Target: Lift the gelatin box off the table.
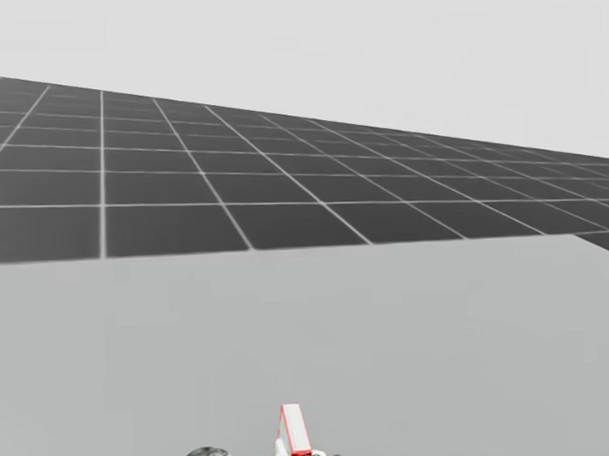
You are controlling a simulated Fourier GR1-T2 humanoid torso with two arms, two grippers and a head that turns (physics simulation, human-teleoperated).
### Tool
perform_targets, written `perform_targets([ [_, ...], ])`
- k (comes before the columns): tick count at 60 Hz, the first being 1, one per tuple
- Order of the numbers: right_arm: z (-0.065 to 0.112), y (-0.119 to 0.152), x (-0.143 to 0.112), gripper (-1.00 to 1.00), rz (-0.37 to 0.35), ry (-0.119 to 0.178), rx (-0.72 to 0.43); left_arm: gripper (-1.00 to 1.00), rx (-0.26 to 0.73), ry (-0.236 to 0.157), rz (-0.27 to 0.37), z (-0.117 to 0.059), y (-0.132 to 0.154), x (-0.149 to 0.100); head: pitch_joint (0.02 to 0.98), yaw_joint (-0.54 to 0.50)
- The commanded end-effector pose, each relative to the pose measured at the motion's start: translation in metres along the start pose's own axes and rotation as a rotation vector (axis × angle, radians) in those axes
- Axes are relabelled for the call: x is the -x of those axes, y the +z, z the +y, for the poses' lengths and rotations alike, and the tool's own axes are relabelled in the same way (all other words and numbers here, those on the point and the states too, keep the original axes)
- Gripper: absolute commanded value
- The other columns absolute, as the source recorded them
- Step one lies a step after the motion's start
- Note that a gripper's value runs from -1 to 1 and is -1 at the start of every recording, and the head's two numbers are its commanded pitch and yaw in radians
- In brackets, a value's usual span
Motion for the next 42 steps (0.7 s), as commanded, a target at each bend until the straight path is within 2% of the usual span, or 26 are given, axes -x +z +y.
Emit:
perform_targets([
  [1,-0.011,0.001,-0.006,1.0,-0.04,-0.004,0.077,-1.0,-0.001,0.0,0.001,0.001,0.0,0.0,0.403,-0.4],
  [11,-0.014,0.014,-0.033,1.0,-0.121,0.006,0.082,-1.0,-0.001,0.002,0.001,0.001,-0.001,0.0,0.411,-0.4],
  [24,-0.018,0.032,-0.082,1.0,-0.241,-0.006,0.077,-1.0,-0.004,0.004,0.001,0.002,-0.001,0.0,0.412,-0.4],
  [31,-0.024,0.041,-0.115,1.0,-0.341,-0.007,0.097,-1.0,-0.004,0.003,0.002,0.002,-0.001,0.0,0.412,-0.39],
  [32,-0.026,0.045,-0.125,1.0,-0.371,-0.011,0.101,-1.0,-0.004,0.003,0.002,0.003,-0.001,0.0,0.411,-0.39],
  [42,-0.031,0.062,-0.166,1.0,-0.484,-0.02,0.105,-1.0,-0.007,0.005,0.003,0.003,-0.001,0.0,0.409,-0.39],
])
